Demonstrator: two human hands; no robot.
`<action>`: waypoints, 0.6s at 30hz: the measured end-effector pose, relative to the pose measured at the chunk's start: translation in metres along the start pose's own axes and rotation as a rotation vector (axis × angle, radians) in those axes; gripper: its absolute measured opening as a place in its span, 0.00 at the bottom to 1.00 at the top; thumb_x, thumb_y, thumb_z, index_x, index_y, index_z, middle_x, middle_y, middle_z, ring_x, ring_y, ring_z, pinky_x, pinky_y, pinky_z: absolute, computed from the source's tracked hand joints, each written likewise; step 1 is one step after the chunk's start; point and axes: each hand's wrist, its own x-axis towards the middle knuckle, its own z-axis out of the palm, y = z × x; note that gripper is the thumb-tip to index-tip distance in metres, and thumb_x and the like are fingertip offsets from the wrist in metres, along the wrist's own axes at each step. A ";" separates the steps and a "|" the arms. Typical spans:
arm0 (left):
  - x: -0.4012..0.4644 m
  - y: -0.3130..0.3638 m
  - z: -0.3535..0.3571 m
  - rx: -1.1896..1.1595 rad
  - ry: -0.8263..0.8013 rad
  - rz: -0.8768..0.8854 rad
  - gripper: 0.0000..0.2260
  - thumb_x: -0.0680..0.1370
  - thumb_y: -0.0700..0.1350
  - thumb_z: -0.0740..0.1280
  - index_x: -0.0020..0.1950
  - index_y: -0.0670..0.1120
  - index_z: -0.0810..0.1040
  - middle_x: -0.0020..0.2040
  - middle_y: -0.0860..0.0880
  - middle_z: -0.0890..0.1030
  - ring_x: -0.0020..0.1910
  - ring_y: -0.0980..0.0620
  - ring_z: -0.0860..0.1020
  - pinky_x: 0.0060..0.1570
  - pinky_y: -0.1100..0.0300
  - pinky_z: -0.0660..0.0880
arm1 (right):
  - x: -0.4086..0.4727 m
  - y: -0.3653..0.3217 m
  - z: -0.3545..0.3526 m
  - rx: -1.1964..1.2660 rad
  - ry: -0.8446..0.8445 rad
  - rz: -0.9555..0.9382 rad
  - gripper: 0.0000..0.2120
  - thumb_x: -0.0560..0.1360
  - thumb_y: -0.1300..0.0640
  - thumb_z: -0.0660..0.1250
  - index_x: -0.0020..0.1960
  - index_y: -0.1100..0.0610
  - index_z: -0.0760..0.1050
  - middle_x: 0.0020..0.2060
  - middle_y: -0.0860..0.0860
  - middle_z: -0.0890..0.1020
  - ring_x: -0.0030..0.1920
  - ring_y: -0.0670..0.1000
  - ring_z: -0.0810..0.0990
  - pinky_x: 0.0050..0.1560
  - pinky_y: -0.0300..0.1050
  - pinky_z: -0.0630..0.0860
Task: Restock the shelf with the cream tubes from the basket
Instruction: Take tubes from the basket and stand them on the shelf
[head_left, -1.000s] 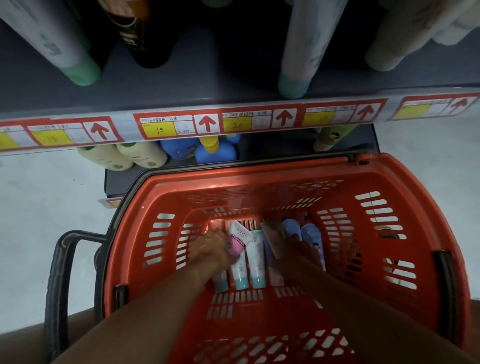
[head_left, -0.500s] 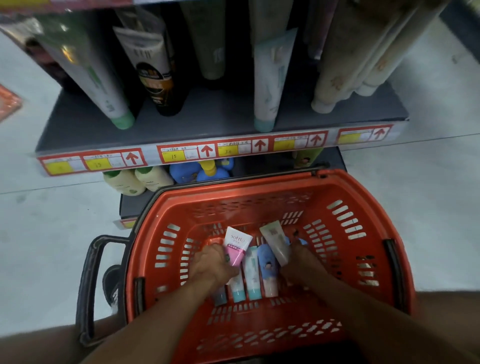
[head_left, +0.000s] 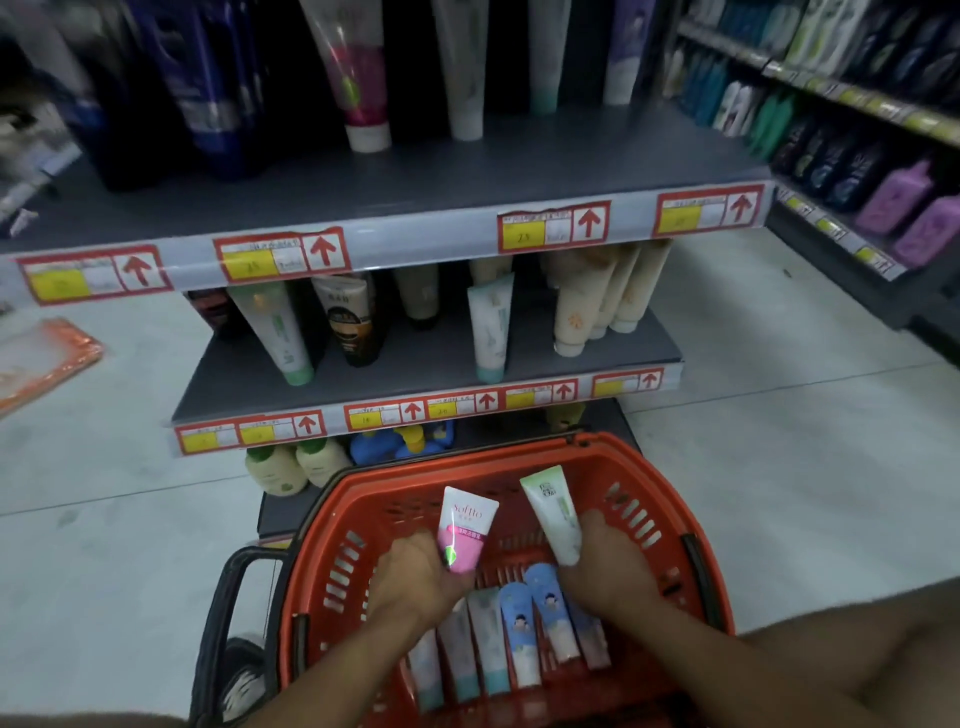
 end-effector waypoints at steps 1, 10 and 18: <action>-0.003 0.004 -0.007 -0.006 0.020 0.017 0.24 0.65 0.64 0.74 0.53 0.50 0.81 0.49 0.50 0.85 0.48 0.47 0.84 0.42 0.56 0.80 | -0.003 -0.003 -0.007 0.007 0.027 -0.012 0.21 0.71 0.48 0.72 0.57 0.54 0.67 0.52 0.55 0.82 0.52 0.58 0.83 0.43 0.50 0.79; -0.027 0.038 -0.070 -0.097 0.231 0.154 0.17 0.69 0.61 0.76 0.46 0.52 0.77 0.41 0.54 0.82 0.38 0.54 0.80 0.33 0.59 0.73 | -0.031 -0.037 -0.068 0.138 0.226 -0.141 0.20 0.69 0.47 0.74 0.55 0.50 0.69 0.49 0.50 0.82 0.48 0.54 0.82 0.37 0.45 0.73; -0.053 0.068 -0.131 -0.187 0.442 0.252 0.17 0.68 0.63 0.75 0.46 0.52 0.77 0.41 0.54 0.82 0.41 0.52 0.81 0.38 0.55 0.76 | -0.057 -0.082 -0.130 0.219 0.402 -0.252 0.20 0.69 0.47 0.73 0.56 0.49 0.68 0.48 0.48 0.81 0.49 0.54 0.82 0.41 0.52 0.79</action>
